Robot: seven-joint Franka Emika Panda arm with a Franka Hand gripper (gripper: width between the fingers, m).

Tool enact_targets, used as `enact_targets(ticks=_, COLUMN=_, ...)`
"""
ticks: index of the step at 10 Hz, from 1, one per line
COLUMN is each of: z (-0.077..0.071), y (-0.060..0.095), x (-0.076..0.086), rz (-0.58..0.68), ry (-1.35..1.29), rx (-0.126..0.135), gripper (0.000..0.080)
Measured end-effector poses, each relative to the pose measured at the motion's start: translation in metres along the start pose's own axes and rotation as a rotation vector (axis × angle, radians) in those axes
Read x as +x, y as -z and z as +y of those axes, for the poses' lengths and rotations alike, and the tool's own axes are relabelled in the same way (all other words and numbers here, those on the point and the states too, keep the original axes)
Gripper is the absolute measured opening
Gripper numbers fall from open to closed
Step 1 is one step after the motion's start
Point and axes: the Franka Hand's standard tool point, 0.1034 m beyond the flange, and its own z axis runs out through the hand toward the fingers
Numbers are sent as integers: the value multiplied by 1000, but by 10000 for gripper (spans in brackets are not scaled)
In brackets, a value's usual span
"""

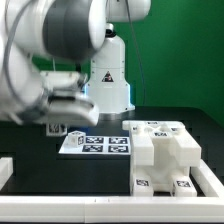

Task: Assemble chair

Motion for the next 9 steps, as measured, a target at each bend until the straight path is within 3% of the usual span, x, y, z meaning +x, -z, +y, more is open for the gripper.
enact_targets(ticks=1, z=0, y=6, x=0, rz=100, ry=7, rx=0, gripper=284)
enact_targets(ticks=2, z=2, y=1, x=-1, rz=132, ry=5, rx=3, gripper=284)
enact_targets(ticks=4, z=-1, y=10, x=8, rz=309, ry=17, rx=-14, gripper=284)
enact_targets(ticks=5, z=-17, y=25, x=3, rz=411, ry=45, rx=-42, gripper=284)
enact_targets(ticks=7, z=-84, y=55, x=-24, rz=595, ry=115, rx=-60, gripper=284)
enact_targets(ticks=8, z=-107, y=58, x=-36, rz=660, ry=153, rx=-71, gripper=284)
enact_targets(ticks=9, z=-121, y=60, x=-40, rz=768, ry=188, rx=-83, gripper=284)
